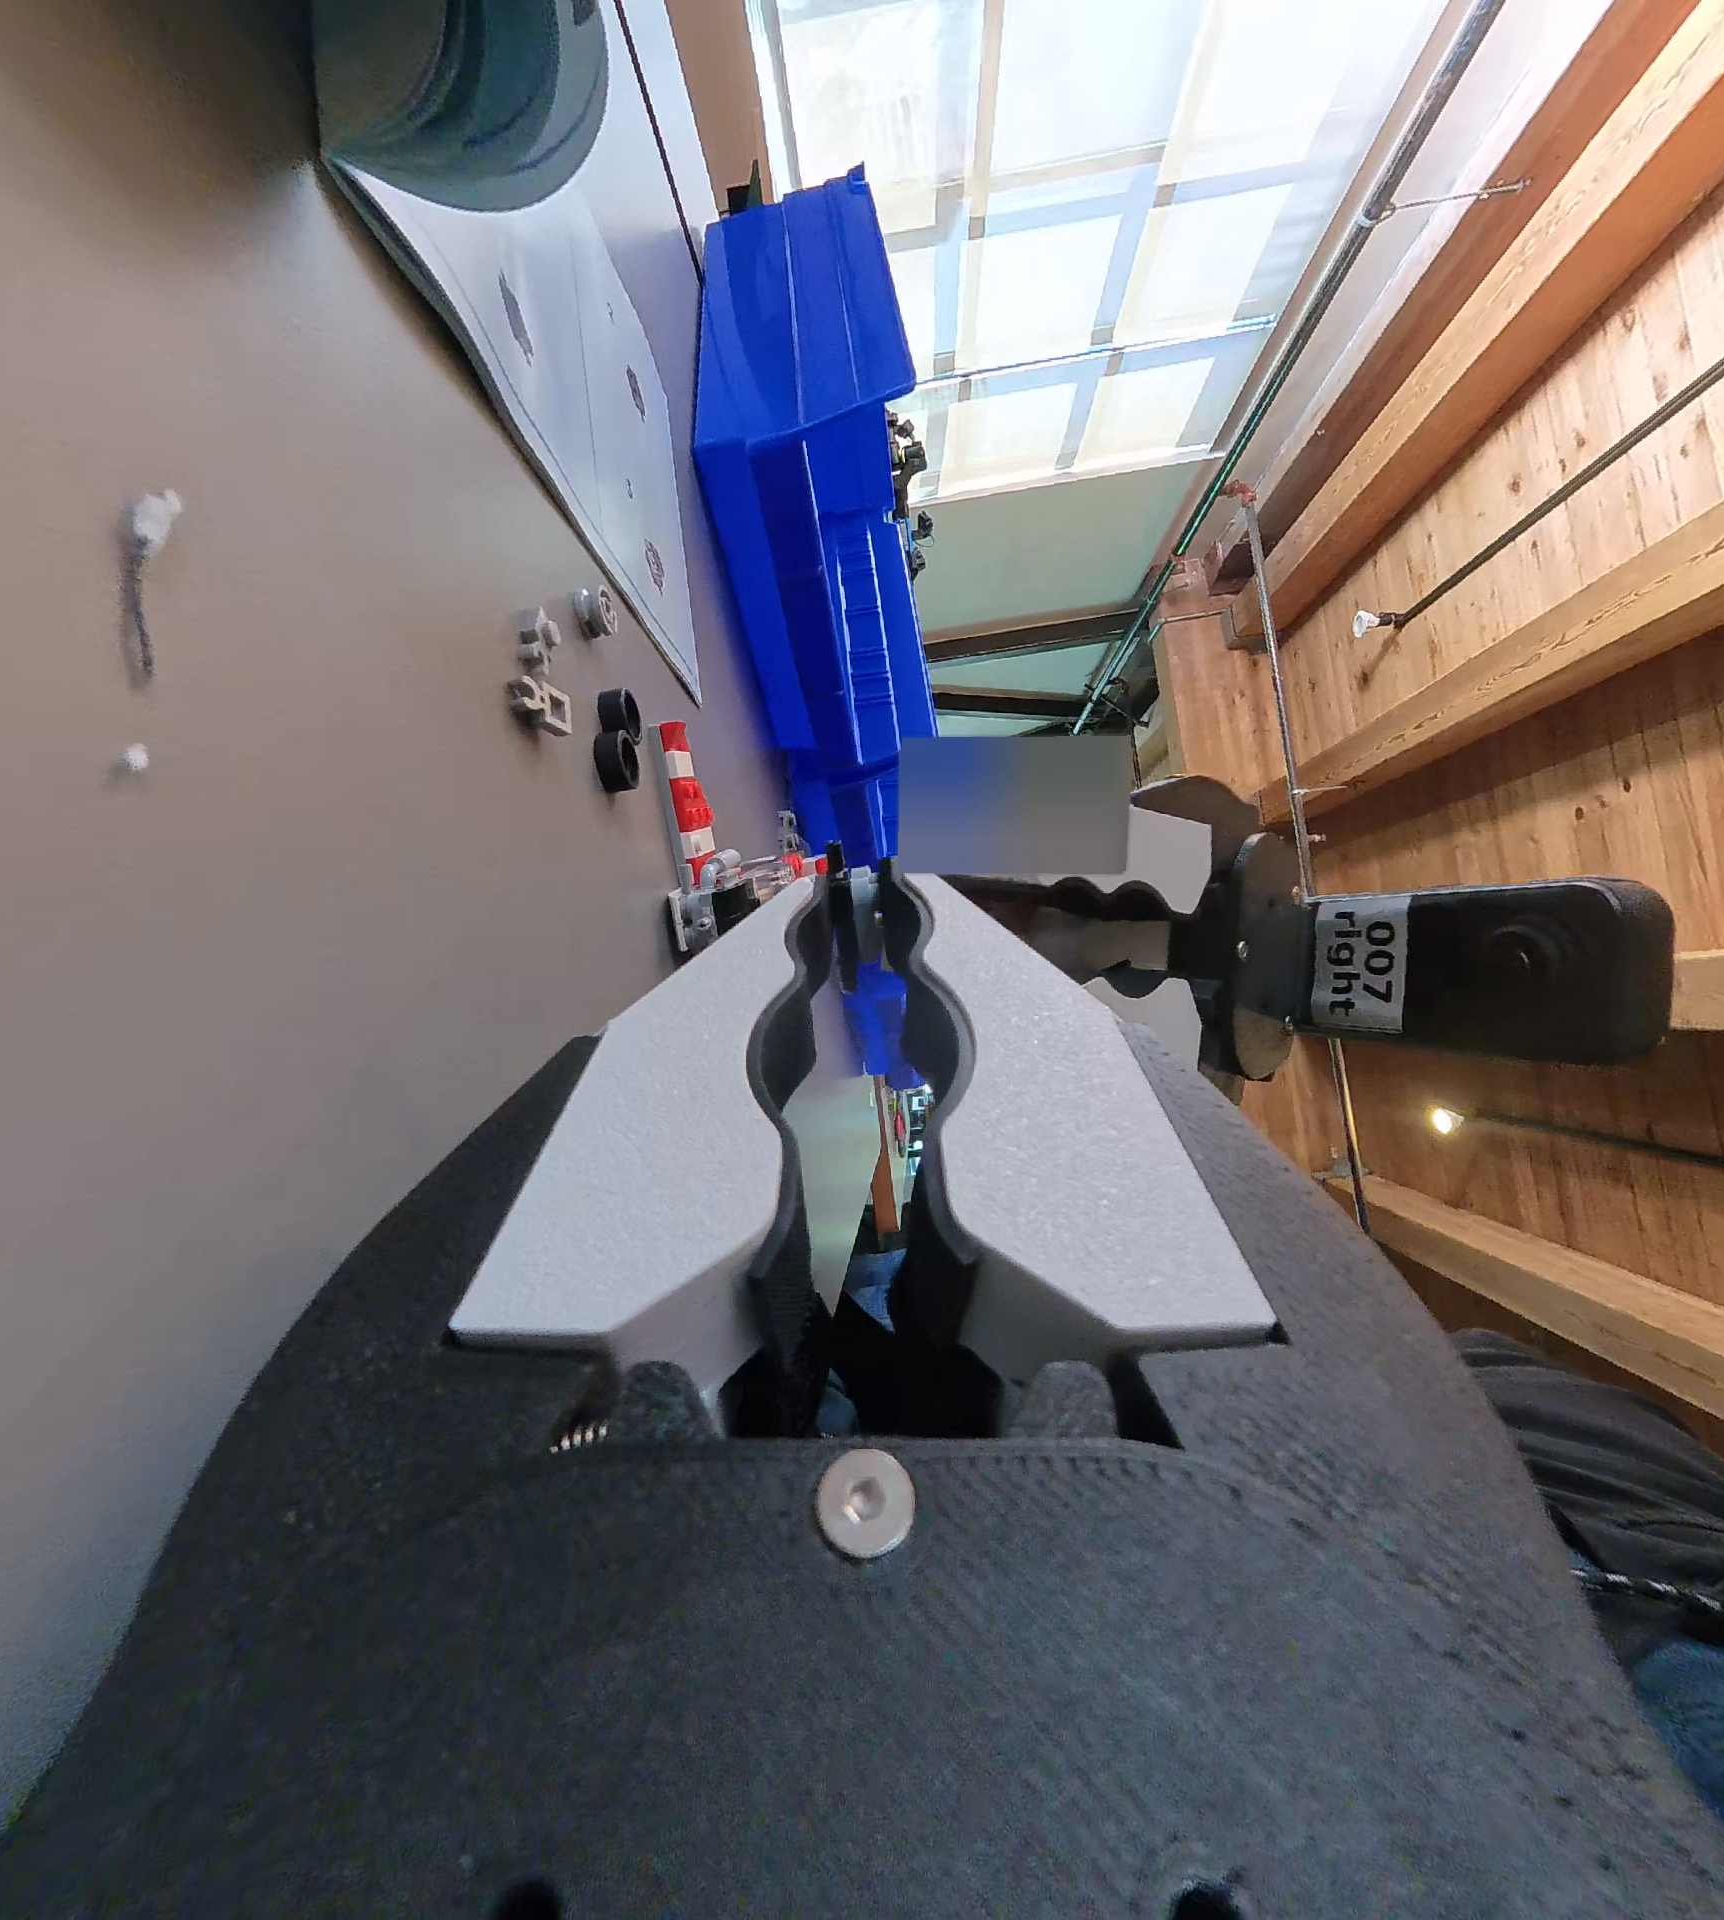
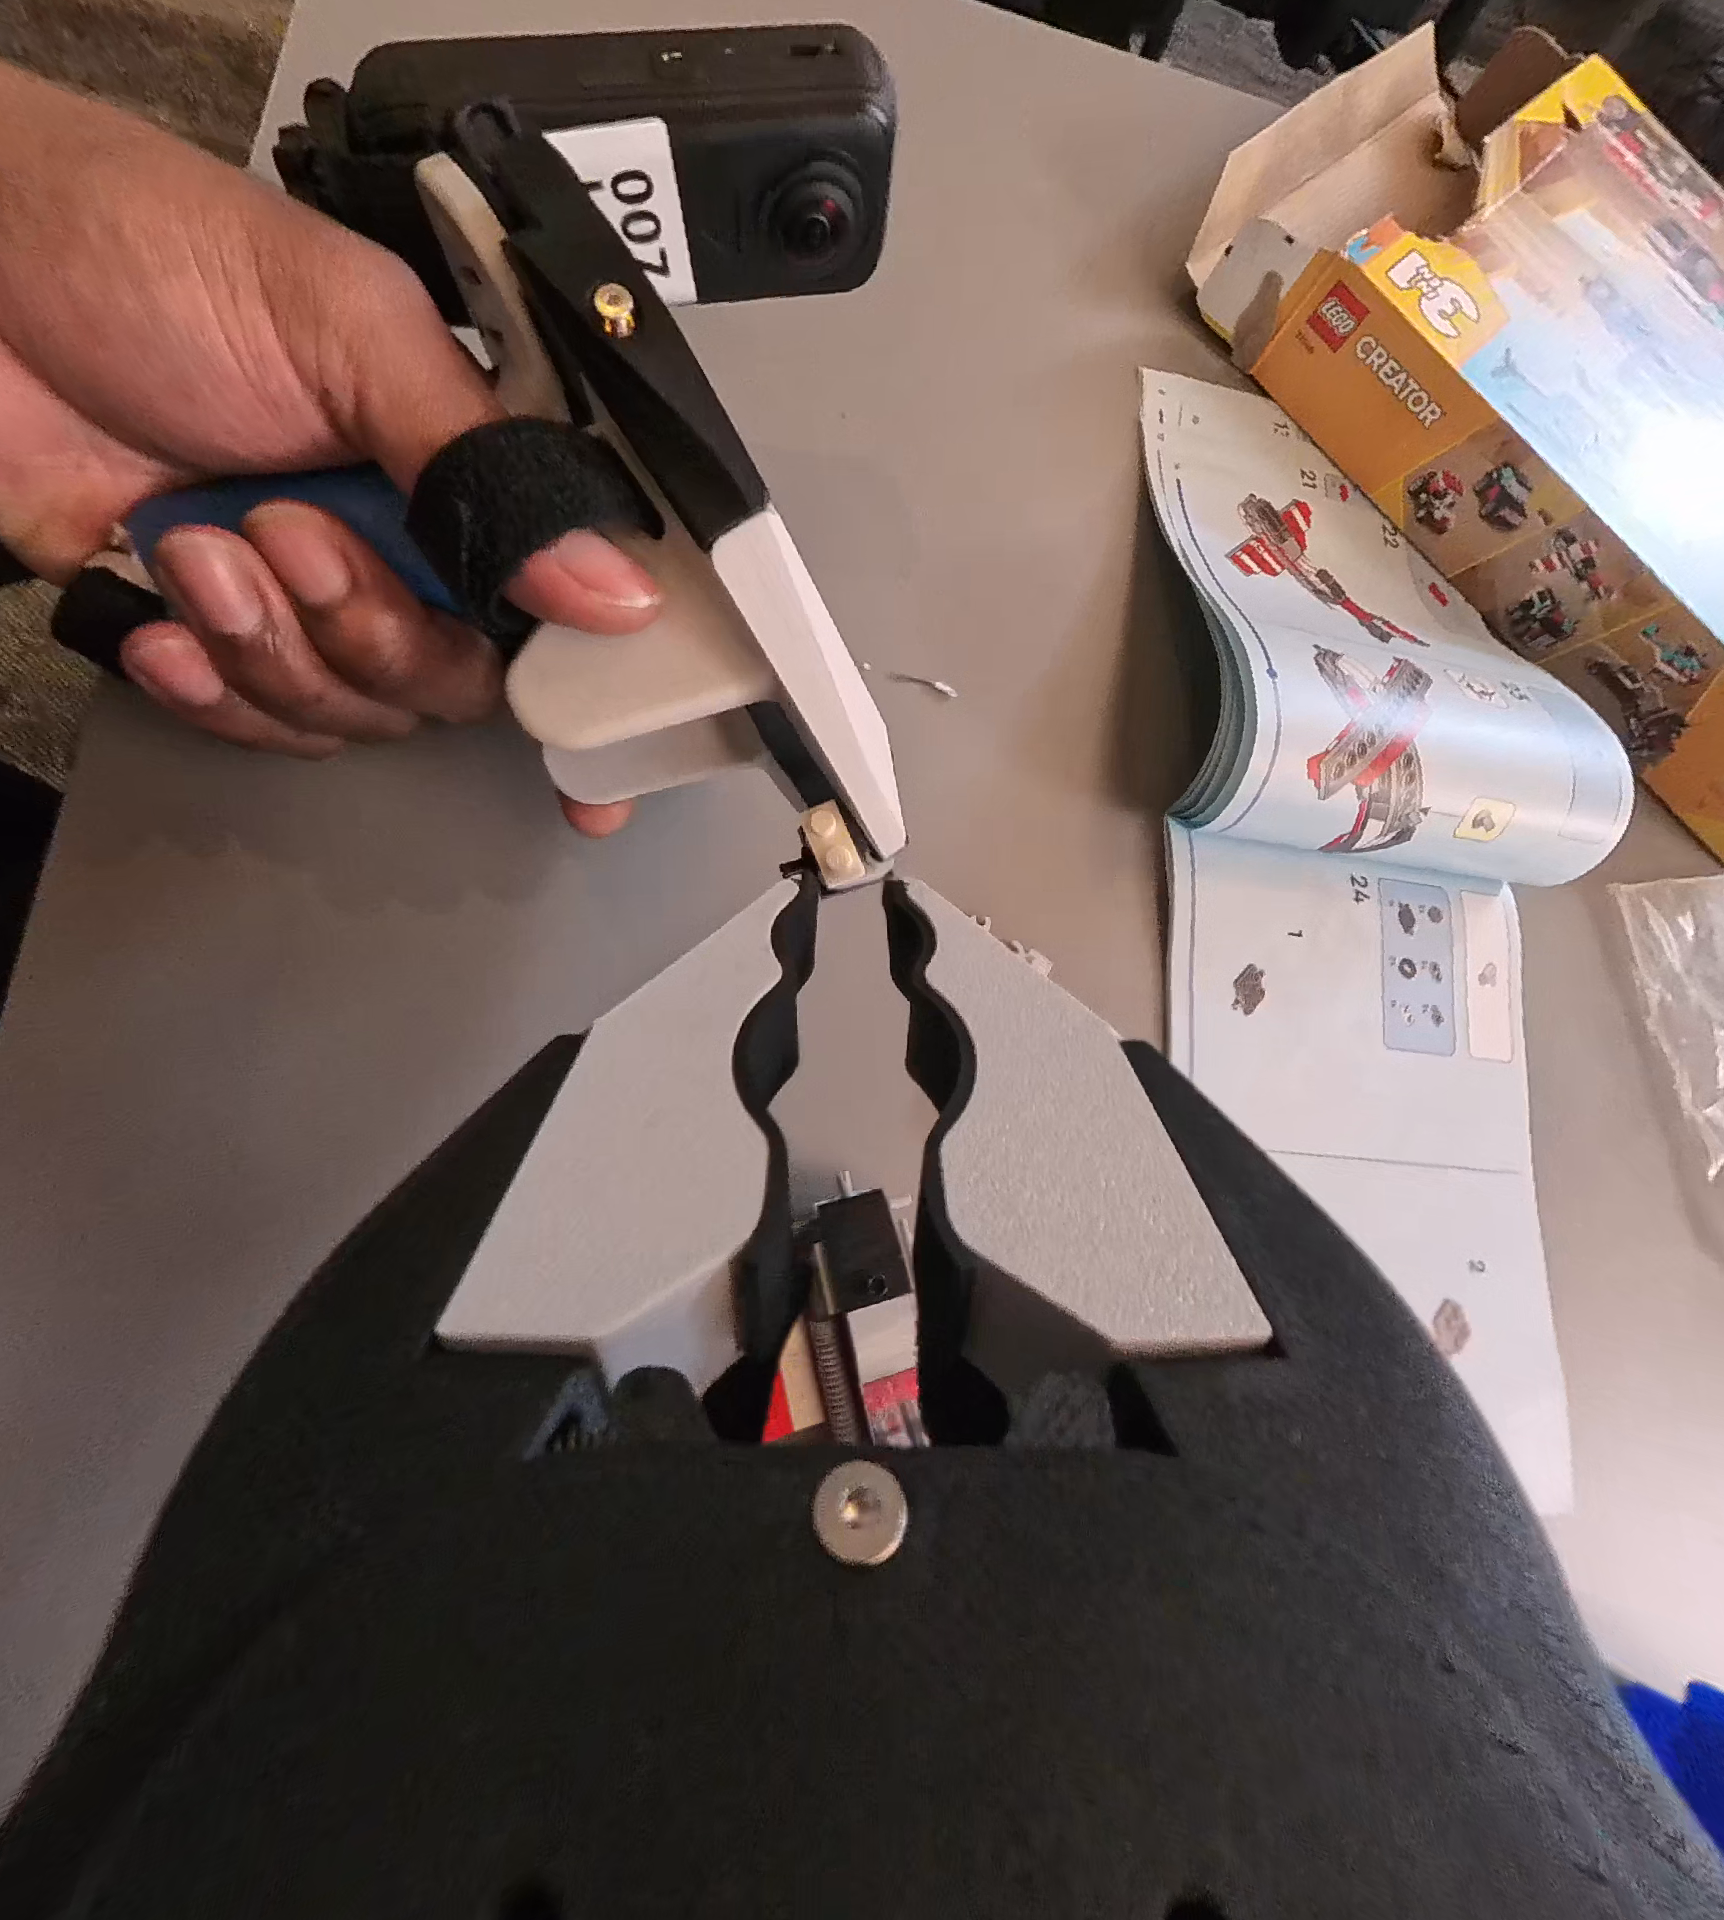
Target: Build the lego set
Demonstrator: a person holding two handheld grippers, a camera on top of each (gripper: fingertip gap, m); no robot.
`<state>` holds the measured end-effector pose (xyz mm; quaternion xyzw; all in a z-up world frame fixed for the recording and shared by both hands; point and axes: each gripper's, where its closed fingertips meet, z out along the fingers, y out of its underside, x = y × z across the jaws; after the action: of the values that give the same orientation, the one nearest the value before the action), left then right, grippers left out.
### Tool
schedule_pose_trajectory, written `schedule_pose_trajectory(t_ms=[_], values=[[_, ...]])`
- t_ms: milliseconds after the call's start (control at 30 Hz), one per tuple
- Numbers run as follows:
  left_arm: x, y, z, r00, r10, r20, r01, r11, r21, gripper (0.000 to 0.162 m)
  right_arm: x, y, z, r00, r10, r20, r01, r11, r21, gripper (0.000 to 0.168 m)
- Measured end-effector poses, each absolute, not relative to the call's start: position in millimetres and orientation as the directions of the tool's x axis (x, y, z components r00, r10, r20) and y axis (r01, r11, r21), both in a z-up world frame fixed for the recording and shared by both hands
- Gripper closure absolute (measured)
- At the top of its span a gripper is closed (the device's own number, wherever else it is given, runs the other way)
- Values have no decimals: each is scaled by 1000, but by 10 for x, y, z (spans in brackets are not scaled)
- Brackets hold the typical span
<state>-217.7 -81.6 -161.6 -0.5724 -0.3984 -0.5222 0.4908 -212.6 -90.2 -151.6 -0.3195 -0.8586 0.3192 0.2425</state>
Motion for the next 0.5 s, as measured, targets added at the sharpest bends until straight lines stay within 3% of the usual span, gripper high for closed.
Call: schedule_pose_trajectory(t_ms=[167,300,500], values=[[-2174,-808,-1585,124,-73,990,971,-195,-136,154,-2111,-850,-1492,-578,812,83,504,435,-746,147],[-2177,-811,-1537,125,-86,988,972,-188,-140,154,-2050,-833,-1454,-424,884,-198,633,133,-763,140],[-2151,-796,-1455,132,-112,985,971,-187,-151,154,-2004,-871,-1291,-230,730,-643,691,-342,-636,133]])
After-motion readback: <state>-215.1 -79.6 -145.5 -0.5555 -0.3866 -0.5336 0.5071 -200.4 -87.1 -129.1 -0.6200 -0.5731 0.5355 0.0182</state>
